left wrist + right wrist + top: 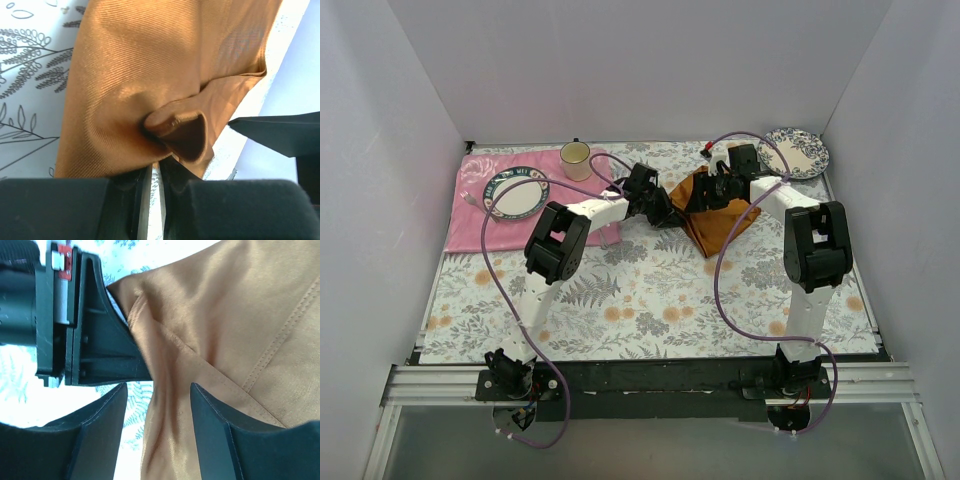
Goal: Fold the napkin, place the utensils inside, and roll it up
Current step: Roll the napkin with the utensil
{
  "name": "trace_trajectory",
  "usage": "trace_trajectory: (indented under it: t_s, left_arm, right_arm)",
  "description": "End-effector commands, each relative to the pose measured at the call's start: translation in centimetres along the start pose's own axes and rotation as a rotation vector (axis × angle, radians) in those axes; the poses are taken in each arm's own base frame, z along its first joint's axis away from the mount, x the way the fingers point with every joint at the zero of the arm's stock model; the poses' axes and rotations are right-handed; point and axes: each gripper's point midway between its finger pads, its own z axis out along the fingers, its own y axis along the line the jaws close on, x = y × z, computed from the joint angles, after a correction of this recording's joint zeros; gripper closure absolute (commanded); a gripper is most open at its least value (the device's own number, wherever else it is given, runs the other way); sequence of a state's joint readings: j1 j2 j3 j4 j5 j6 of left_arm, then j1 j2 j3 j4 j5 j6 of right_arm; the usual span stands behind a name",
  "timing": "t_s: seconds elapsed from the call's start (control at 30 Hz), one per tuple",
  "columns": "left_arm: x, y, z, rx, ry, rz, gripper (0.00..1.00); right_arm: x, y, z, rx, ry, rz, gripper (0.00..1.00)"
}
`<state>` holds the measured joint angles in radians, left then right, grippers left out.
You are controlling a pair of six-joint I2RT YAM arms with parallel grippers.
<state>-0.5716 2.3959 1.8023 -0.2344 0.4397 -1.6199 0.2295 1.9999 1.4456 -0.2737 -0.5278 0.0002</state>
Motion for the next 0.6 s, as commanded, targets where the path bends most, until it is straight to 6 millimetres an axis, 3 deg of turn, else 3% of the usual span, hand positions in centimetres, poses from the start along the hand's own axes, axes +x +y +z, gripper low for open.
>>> trace_trajectory:
  t_s: [0.0,0.17,0.33,0.57]
  left_arm:
    - [-0.6,-2.6,-1.0,0.05,-0.009,0.032,0.92]
    - [-0.6,-2.7,-1.2,0.052,-0.01,0.033,0.92]
    - [-0.7,-3.1,-1.4,0.062,-0.012,0.039,0.92]
    - [-0.6,-3.1,-1.3,0.066,-0.008,0.037,0.92]
  right_arm:
    - [-3.2,-0.6,-0.3,0.038,-0.086,0.032,0.39]
    - [-3.4,-1.5,-0.1,0.058,-0.109,0.058,0.48]
    - [-2.5,-2.2,0.2,0.077,-0.08,0.05,0.69]
    - [-1.1,-3.2,0.7,0.126,-0.059,0.053,0.73]
